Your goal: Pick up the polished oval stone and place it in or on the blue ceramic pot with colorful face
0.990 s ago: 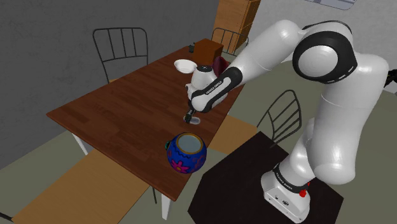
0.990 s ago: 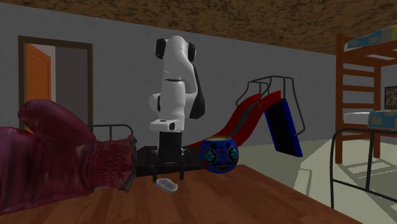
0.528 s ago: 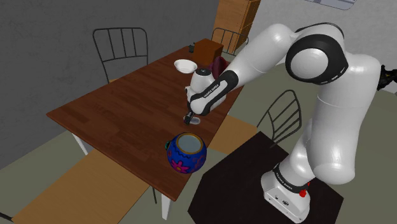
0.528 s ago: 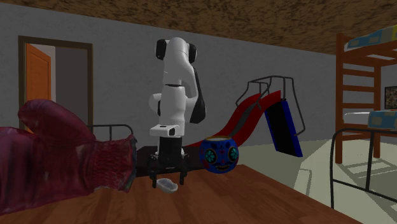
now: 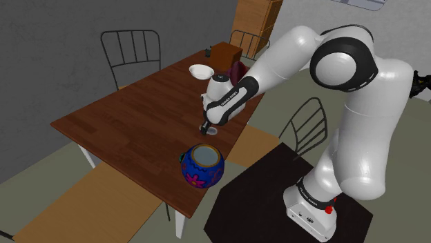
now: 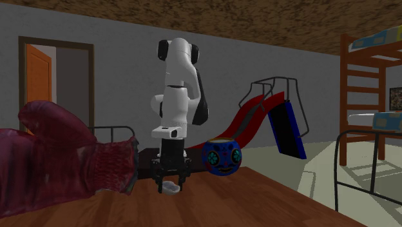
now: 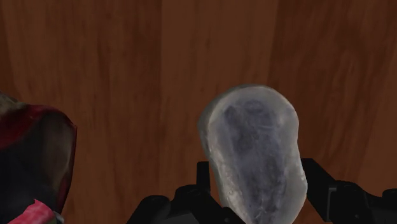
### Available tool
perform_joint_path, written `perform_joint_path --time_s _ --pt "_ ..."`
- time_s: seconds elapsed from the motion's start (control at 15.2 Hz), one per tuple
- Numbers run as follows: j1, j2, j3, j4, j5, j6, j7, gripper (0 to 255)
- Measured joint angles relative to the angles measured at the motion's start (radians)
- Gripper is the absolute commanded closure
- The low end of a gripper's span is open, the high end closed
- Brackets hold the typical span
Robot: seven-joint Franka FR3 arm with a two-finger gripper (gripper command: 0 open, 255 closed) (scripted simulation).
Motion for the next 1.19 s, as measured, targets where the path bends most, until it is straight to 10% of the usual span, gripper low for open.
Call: perform_joint_path --time_s 1.19 --pt "0.039 -0.152 -0.050 -0.008 -0.071 -0.140 0.043 255"
